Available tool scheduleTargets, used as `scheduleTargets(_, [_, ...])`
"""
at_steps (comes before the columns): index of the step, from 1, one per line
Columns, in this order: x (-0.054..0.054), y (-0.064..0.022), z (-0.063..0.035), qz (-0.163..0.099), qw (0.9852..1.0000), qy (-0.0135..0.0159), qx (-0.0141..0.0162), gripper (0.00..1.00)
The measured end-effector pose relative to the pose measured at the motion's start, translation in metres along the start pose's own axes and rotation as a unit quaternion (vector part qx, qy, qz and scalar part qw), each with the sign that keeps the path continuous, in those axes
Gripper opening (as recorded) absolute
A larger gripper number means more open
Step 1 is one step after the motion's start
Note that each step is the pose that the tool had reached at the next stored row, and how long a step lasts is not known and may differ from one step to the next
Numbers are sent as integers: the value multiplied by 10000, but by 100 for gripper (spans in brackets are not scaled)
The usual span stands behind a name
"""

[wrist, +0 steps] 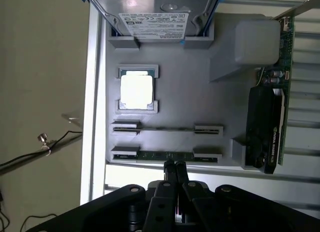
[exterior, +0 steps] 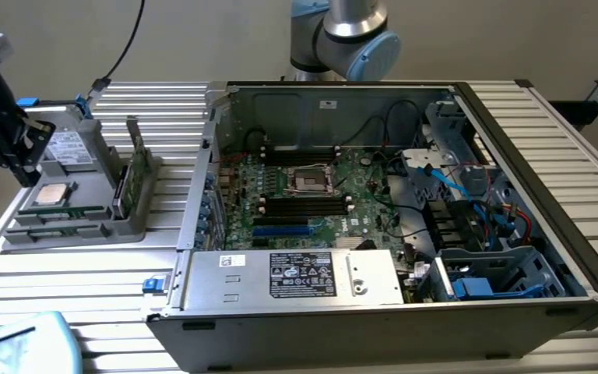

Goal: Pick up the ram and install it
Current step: 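Pick up the ram and move it above insertion slot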

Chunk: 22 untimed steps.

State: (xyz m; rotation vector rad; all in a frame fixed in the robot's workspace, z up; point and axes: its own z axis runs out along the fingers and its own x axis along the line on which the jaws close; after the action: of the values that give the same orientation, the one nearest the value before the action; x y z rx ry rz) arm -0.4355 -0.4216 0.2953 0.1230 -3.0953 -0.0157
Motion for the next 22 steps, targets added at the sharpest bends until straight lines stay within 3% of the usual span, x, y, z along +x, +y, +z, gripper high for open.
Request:
scheduleTargets(5, [-1,-2,21,-447,9990,6,18,10])
scheduleTargets(11, [-3,-2,54,-992,9951,12,36,10])
scheduleTargets(16, [-4,-2,80,-1443,9895,16,55,10])
scheduleTargets(22, [-5,-3,109,-1978,9802,23,78,10])
